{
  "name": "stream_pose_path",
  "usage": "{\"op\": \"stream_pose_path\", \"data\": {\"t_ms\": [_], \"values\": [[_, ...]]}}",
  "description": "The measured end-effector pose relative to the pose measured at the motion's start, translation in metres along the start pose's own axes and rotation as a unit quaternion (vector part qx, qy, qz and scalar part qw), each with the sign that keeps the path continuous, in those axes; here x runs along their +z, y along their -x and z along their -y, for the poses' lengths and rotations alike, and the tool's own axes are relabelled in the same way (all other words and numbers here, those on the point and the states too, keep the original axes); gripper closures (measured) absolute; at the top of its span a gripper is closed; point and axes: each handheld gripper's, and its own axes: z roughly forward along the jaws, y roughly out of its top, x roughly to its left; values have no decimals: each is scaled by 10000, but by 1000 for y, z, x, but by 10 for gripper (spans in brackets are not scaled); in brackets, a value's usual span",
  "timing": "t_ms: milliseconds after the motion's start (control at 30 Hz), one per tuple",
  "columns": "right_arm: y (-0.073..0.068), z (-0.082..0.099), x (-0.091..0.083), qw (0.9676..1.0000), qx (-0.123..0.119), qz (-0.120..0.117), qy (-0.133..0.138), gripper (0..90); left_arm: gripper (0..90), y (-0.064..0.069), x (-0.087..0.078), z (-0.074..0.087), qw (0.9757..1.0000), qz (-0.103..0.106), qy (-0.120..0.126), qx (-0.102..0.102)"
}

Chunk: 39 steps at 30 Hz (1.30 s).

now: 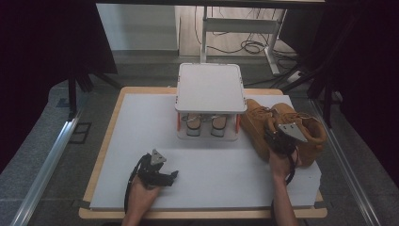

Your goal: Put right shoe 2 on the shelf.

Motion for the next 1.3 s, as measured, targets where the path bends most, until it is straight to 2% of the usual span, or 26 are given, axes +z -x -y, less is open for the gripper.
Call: {"op": "stream_pose_path", "data": {"t_ms": [267,700,1300], "values": [[1,-11,-11,9999,-64,48,73,525,120,0,0,0,10000,1,0,2],[3,-36,-33,9990,-1,61,451,528,120,0,0,0,10000,-4,18,-2],[9,-71,-50,9969,19,160,775,528,122,0,0,0,10000,-12,10,20]]}}
